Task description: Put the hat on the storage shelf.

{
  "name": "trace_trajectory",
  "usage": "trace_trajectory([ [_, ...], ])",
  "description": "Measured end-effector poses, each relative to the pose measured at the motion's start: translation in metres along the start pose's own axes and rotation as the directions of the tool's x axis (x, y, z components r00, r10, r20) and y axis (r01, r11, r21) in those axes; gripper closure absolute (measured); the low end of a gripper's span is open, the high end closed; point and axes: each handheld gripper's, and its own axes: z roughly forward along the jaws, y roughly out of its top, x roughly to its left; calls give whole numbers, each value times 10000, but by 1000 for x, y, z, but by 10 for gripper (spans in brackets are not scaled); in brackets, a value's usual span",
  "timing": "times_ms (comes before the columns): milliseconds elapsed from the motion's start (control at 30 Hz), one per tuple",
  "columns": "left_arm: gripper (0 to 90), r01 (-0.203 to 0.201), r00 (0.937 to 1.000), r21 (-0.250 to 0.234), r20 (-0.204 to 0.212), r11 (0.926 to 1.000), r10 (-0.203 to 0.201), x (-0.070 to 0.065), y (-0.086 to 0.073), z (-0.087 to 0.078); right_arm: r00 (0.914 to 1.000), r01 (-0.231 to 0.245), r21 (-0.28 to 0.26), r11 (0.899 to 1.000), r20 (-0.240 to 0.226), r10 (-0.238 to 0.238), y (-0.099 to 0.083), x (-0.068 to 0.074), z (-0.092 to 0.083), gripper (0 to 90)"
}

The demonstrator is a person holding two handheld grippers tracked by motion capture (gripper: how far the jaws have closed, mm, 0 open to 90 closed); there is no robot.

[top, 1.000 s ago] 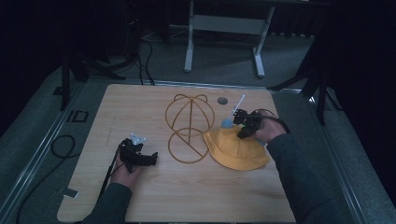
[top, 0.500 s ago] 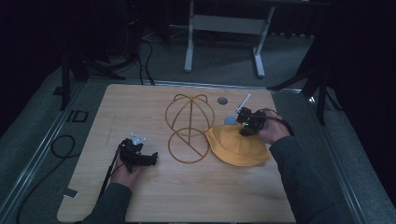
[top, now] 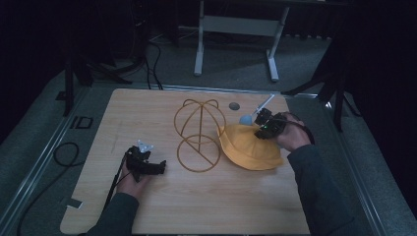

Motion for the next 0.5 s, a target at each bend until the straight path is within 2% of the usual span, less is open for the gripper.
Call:
trace_trajectory([
  [100, 1, 0, 10000, 2, 1, 10000, 0, 0, 0, 0, 9999, -100, -126, 9999, -12, 100, -1, -1, -3, 816],
  [200, 1, 0, 10000, 3, 0, 10000, 0, 0, 0, 0, 9997, -250, -529, 9983, -35, 248, -1, -2, -8, 816],
  [500, 1, 4, 10000, 3, 2, 10000, -4, 0, 0, 0, 9986, -514, -1036, 9933, 38, 521, -3, -8, -15, 817],
])
